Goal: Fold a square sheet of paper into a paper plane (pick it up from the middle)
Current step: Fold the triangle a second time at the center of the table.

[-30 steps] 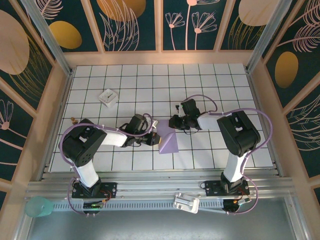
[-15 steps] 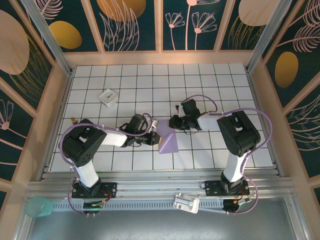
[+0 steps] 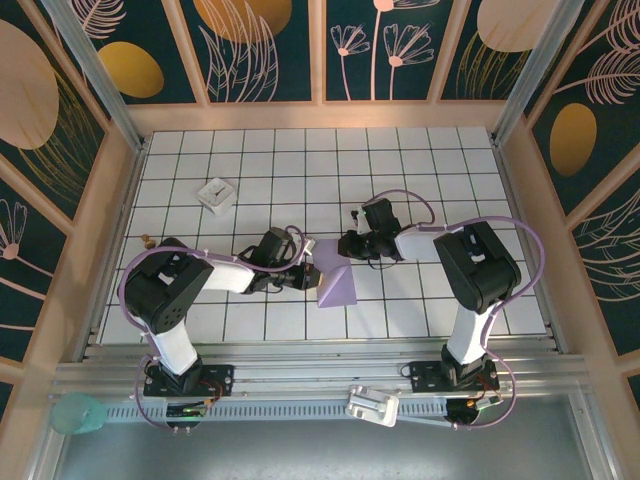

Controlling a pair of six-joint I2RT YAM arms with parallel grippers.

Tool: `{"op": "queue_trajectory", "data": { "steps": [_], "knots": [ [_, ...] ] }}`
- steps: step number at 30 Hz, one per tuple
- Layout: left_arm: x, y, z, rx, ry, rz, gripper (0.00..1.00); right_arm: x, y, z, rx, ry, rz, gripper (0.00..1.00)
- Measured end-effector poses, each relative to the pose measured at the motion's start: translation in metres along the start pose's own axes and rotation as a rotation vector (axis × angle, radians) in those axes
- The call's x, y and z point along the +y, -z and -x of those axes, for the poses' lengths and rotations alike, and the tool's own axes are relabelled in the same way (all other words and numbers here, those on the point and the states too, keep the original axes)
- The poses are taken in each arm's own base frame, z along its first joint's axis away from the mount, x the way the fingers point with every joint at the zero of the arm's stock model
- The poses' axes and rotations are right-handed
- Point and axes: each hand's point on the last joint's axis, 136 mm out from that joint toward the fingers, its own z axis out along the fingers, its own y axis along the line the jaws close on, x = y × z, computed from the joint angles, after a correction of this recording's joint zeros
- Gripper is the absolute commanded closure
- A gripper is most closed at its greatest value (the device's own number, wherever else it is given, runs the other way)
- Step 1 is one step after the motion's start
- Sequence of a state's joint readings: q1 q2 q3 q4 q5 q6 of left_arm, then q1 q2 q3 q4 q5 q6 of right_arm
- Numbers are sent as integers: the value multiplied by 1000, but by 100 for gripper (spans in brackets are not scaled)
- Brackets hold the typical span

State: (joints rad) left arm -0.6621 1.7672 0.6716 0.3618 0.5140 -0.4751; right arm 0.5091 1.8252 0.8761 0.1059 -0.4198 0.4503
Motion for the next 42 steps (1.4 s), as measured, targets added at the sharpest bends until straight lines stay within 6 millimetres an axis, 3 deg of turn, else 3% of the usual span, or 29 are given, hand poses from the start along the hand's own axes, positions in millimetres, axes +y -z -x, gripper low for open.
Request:
{"op": "queue_trajectory", "data": {
  "steps": [6,42],
  "knots": [
    [-2,0,6,-10,-8,3,100,0,0,0,0,-1,0,86],
    [1,0,-2,14,-3,4,100,0,0,0,-1,0,0,86]
  ]
}}
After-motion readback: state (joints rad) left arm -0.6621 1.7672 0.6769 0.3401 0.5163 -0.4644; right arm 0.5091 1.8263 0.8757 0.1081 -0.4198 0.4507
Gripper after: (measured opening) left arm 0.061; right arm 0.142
